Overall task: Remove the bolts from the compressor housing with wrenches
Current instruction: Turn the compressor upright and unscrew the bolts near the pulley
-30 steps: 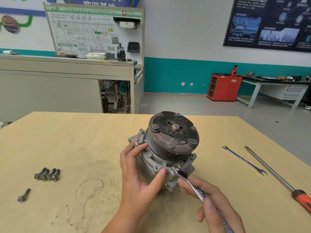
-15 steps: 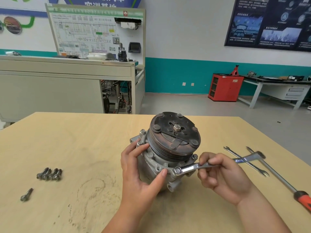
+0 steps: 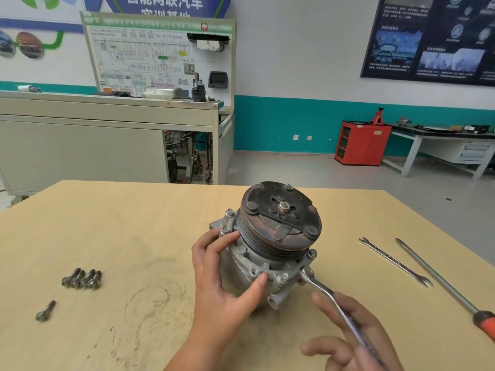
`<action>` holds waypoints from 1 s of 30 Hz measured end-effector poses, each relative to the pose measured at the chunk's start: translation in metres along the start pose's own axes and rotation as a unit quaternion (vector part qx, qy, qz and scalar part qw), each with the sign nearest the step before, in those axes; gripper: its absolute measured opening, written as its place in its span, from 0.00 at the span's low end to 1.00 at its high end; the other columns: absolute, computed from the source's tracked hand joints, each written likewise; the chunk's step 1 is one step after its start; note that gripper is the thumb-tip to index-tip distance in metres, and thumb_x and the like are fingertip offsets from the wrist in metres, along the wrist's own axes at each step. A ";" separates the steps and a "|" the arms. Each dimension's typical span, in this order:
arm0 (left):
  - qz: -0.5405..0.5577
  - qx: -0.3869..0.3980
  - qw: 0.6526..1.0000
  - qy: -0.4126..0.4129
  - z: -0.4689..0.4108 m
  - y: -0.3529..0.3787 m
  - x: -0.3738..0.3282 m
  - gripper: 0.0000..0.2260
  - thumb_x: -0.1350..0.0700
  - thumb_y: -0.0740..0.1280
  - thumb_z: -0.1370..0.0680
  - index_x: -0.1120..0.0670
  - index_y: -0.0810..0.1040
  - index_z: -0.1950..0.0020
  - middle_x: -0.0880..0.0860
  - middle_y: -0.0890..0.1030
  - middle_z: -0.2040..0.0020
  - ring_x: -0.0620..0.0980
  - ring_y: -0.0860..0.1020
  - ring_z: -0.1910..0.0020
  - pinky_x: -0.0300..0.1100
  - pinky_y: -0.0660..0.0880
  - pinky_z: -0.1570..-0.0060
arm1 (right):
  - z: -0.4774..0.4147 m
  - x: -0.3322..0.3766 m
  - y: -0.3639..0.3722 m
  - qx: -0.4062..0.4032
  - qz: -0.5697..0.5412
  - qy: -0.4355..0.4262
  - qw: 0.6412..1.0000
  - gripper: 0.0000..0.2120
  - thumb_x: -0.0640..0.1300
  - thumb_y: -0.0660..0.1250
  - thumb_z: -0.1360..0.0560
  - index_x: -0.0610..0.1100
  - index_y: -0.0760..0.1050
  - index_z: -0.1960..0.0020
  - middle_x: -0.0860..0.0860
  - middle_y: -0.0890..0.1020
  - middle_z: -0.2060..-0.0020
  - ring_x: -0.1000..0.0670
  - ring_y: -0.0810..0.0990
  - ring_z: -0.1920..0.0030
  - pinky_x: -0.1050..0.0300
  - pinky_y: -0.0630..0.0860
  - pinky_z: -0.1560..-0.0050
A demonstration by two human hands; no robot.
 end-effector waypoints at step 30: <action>0.016 -0.005 1.000 -0.001 0.000 -0.002 0.003 0.28 0.46 0.72 0.35 0.32 0.69 0.38 0.45 0.68 0.35 0.51 0.67 0.30 0.54 0.66 0.31 | -0.053 0.030 -0.030 0.115 -0.130 0.045 0.984 0.19 0.53 0.71 0.30 0.35 0.78 0.58 0.36 0.79 0.68 0.50 0.70 0.68 0.57 0.69 0.66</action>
Point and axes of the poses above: each hand's wrist, its own z-axis away from the middle knuckle, its own y-axis out of the palm, x = y × z, the point moved 3 cm from there along -z, towards the middle knuckle
